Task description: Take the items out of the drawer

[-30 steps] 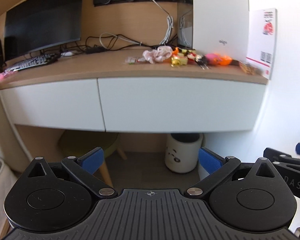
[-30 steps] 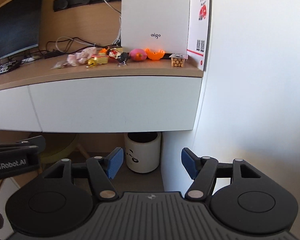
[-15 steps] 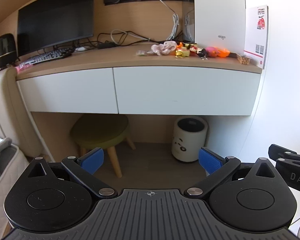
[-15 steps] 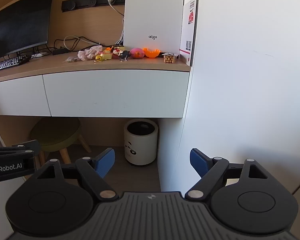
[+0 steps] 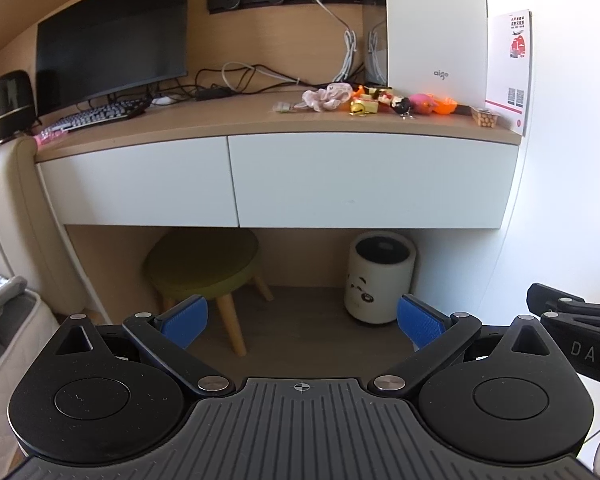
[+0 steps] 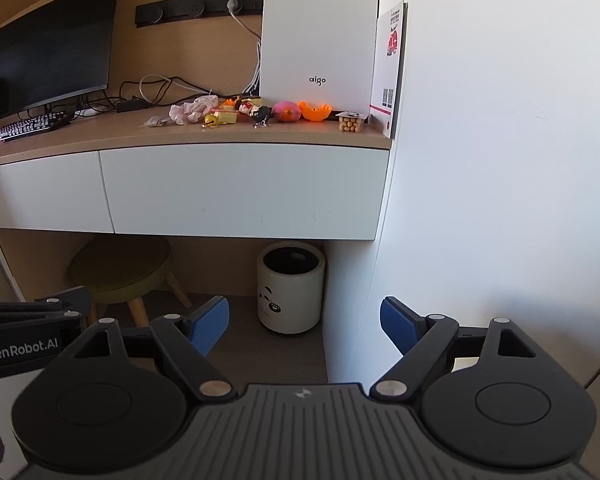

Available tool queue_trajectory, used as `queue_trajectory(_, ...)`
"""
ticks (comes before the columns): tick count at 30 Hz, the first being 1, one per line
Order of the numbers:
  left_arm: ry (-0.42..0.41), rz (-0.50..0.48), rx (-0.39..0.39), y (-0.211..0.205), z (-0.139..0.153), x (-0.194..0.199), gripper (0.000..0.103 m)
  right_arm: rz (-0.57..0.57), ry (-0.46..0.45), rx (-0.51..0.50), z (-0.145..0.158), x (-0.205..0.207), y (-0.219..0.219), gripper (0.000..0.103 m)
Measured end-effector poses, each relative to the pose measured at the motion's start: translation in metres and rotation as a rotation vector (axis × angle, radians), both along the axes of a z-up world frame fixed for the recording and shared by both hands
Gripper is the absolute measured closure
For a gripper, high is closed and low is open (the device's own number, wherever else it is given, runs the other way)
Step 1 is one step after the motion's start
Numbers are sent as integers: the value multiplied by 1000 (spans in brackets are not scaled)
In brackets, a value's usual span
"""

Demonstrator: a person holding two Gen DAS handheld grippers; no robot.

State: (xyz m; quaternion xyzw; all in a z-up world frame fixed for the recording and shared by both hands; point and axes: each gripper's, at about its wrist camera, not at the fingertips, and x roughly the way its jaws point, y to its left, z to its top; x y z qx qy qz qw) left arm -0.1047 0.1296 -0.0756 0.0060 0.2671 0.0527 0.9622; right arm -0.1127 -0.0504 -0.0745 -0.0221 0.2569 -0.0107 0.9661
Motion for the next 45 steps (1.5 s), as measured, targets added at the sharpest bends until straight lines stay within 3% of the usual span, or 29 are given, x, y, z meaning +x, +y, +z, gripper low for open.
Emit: queue_trajectory(45, 2, 11, -12, 0, -4, -1, 0, 6, 11, 6, -2, -1, 1, 19)
